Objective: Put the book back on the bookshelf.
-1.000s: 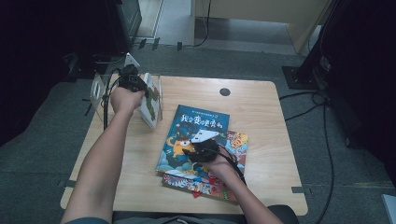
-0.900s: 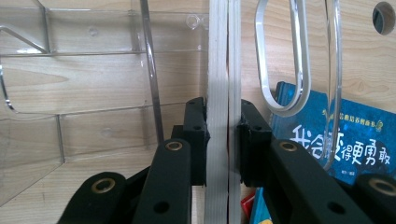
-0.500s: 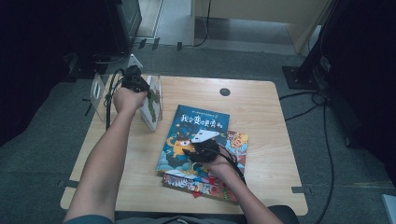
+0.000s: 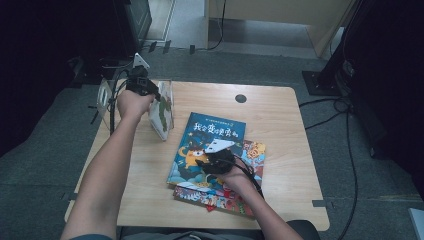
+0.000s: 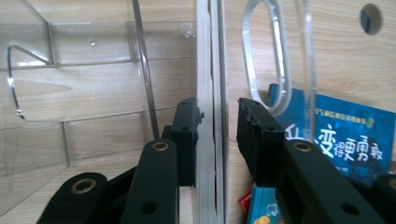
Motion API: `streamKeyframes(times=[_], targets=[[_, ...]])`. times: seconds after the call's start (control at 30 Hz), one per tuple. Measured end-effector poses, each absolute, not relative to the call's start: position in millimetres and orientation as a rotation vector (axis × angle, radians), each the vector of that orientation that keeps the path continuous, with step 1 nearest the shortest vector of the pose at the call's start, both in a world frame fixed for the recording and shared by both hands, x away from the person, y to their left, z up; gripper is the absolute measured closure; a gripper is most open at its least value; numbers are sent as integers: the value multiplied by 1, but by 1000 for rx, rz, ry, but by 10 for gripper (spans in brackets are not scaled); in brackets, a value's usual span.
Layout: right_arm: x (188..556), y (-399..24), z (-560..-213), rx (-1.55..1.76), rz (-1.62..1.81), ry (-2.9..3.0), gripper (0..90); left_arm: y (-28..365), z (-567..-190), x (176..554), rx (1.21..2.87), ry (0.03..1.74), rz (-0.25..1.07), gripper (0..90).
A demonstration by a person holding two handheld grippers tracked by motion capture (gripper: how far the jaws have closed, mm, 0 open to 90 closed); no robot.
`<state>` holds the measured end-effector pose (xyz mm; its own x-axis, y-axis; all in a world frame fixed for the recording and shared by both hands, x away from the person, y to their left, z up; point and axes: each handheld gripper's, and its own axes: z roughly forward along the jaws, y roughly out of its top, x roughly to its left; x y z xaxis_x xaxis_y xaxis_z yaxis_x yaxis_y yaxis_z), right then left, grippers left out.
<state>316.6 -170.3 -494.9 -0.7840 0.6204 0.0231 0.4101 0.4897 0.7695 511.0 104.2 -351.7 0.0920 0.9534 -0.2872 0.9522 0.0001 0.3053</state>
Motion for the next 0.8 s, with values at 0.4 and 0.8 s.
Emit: streamKeyframes(times=[0.4,0.8], targets=[[317,-171,-495,882,1182,2481,497,111,-336,490,2018,1699,17,600],[318,-172,-495,903,1193,2482,498,129,-338,465,2014,1635,-43,517]])
